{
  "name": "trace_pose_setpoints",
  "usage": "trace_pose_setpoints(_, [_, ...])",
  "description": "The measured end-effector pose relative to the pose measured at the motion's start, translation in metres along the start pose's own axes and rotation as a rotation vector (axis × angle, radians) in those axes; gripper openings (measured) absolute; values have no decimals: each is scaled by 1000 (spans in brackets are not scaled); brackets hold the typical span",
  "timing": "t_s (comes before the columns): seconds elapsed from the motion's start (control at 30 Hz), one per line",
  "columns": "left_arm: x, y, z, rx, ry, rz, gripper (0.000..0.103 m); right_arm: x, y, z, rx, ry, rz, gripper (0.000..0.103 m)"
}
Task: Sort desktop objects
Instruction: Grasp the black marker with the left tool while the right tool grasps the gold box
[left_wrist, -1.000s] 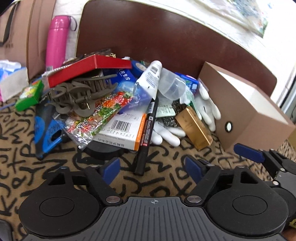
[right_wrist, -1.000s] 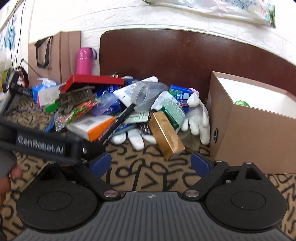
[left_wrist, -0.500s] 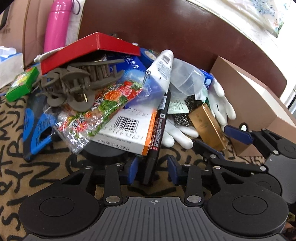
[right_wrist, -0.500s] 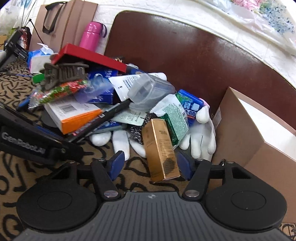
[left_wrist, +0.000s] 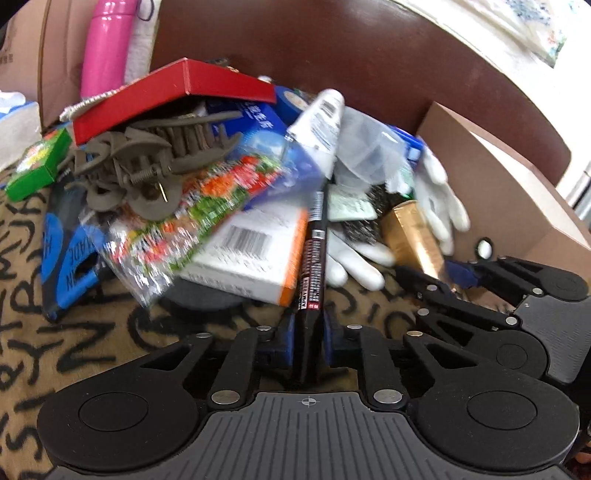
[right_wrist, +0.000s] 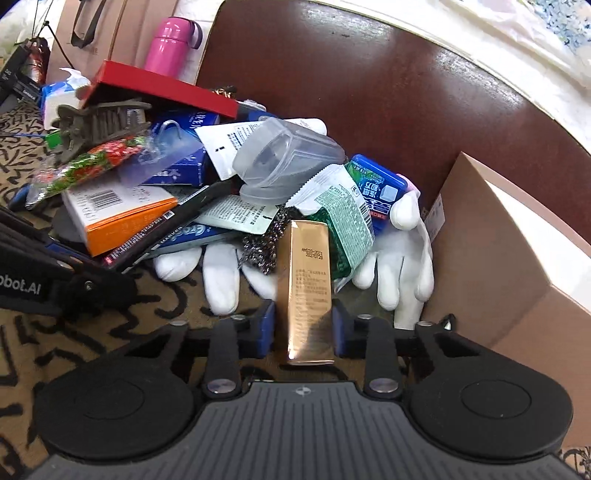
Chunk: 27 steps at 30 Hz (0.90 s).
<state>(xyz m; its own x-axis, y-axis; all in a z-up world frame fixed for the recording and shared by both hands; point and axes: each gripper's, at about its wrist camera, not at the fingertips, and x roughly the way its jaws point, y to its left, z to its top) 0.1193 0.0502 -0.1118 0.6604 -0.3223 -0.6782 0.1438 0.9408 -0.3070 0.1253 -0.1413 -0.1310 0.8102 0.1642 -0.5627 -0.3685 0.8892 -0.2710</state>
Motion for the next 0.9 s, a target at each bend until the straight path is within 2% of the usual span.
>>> trace_pose_setpoints(0.4, [-46, -17, -37, 40, 75, -57, 9, -71, -2, -27, 209, 99, 156, 27])
trace_pose_setpoints(0.7, [-68, -31, -69, 95, 132, -83, 11, -119, 6, -52, 233, 134, 168, 27])
trace_pose_setpoints(0.73, [-67, -33, -70, 105, 131, -76, 18, -120, 6, -54, 233, 137, 165, 27])
trace_pose_setpoints(0.77, [-65, -35, -71, 114, 133, -73, 20, -119, 6, -55, 235, 140, 162, 27])
trace_pose_setpoints(0.8, [-64, -36, -71, 114, 129, -71, 34, -118, 7, -56, 239, 144, 158, 27])
trace_pose_setpoints(0.87, [-63, -39, -69, 115, 115, -64, 35, -116, 7, -56, 252, 148, 154, 28])
trace_pose_setpoints(0.9, [-62, -41, -67, 122, 111, -55, 39, -115, 7, -56, 254, 147, 154, 28])
